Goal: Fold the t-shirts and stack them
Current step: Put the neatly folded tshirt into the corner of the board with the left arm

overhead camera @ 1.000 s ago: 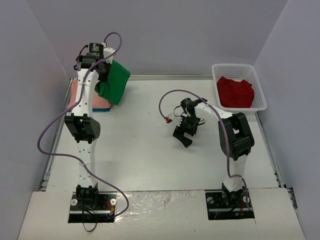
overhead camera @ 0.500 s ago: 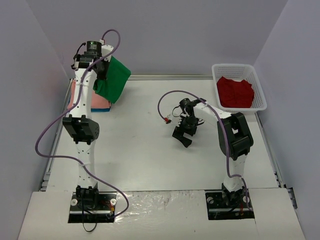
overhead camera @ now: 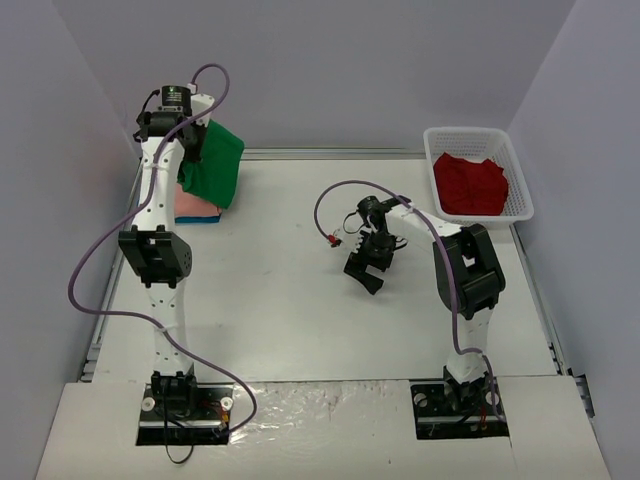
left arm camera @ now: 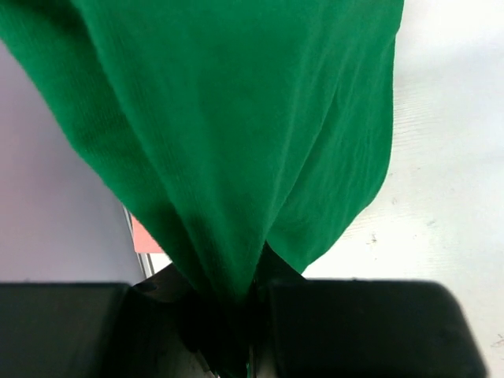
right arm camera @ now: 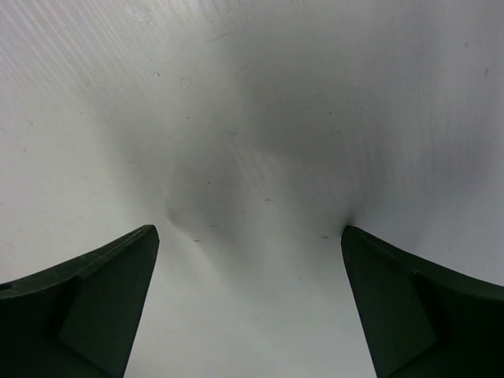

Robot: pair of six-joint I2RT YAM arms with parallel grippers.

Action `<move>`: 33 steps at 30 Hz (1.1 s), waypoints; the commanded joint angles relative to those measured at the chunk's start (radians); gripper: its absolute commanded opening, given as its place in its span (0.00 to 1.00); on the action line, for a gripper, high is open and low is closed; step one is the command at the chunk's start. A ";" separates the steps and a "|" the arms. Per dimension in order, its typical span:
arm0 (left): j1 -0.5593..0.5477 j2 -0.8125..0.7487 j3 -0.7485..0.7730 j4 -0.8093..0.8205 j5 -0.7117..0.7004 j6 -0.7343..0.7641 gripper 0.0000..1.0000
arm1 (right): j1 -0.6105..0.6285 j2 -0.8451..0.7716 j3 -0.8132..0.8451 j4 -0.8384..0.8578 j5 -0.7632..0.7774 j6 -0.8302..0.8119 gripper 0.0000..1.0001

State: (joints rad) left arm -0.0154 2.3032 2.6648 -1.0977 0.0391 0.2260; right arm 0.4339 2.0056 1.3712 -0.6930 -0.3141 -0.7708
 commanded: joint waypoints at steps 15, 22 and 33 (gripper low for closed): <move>0.045 -0.027 -0.072 0.128 -0.131 0.093 0.02 | -0.012 0.183 -0.087 -0.003 0.030 0.005 1.00; 0.063 -0.027 -0.094 0.148 -0.160 0.118 0.13 | -0.014 0.183 -0.090 -0.005 0.030 0.007 1.00; 0.069 -0.047 -0.180 0.246 -0.304 0.167 0.68 | -0.014 0.191 -0.101 -0.008 0.038 0.010 1.00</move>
State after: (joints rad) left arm 0.0425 2.3062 2.4840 -0.9096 -0.1699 0.3649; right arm 0.4408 2.0155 1.3777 -0.6975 -0.2962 -0.7586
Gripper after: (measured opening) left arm 0.681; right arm 0.999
